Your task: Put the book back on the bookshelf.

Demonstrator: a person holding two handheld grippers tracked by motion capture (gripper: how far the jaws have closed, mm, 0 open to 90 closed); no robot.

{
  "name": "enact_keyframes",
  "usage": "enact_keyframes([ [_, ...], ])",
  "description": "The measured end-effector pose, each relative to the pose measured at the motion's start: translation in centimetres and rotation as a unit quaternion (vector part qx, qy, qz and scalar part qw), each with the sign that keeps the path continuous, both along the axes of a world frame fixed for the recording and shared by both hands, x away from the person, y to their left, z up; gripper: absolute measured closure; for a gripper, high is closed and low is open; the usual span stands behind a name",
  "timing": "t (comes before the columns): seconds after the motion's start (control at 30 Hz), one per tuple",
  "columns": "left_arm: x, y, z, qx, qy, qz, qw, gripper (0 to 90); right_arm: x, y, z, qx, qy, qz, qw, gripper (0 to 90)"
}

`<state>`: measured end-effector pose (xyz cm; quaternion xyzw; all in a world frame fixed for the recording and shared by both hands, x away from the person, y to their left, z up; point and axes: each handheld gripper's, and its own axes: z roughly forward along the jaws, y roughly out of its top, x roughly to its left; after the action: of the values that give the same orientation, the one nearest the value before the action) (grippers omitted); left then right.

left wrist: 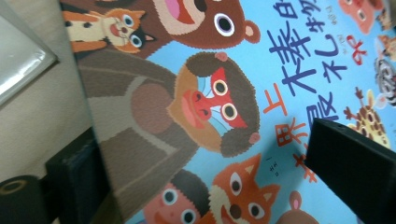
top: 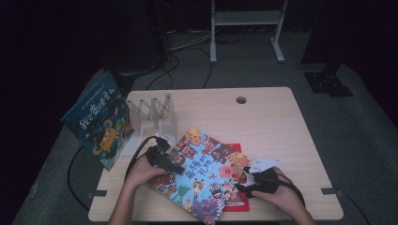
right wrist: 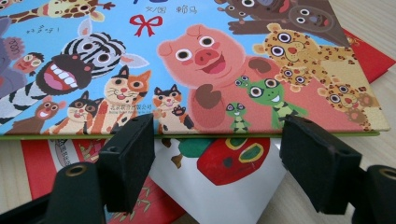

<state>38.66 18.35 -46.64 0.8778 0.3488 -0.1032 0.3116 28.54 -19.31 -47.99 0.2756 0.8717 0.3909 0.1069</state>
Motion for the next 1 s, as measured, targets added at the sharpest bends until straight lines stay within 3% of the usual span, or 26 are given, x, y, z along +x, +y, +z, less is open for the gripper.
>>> enact_keyframes([
  [0.17,-0.2,0.0,1.2,0.002,-0.008,-0.005,1.0000,4.9,0.0,0.0,0.0,-0.001,0.000,0.001,1.0000,25.2],
  [0.3,-0.5,0.0,3.6,-0.011,-0.035,-0.009,0.9993,6.0,0.0,0.1,0.1,-0.002,0.002,-0.002,1.0000,24.9],
  [0.43,-0.6,-0.1,5.4,-0.007,-0.048,-0.014,0.9987,6.9,0.2,0.4,0.1,-0.004,0.000,-0.001,1.0000,24.8],
  [0.97,-0.3,-0.3,11.7,0.003,-0.076,-0.044,0.9961,21.5,1.2,2.6,0.3,-0.011,0.003,0.000,0.9999,24.8],
  [1.0,-0.1,-0.5,12.6,0.005,-0.078,-0.048,0.9958,22.9,1.4,3.1,0.3,-0.011,0.004,-0.003,0.9999,24.8],
])
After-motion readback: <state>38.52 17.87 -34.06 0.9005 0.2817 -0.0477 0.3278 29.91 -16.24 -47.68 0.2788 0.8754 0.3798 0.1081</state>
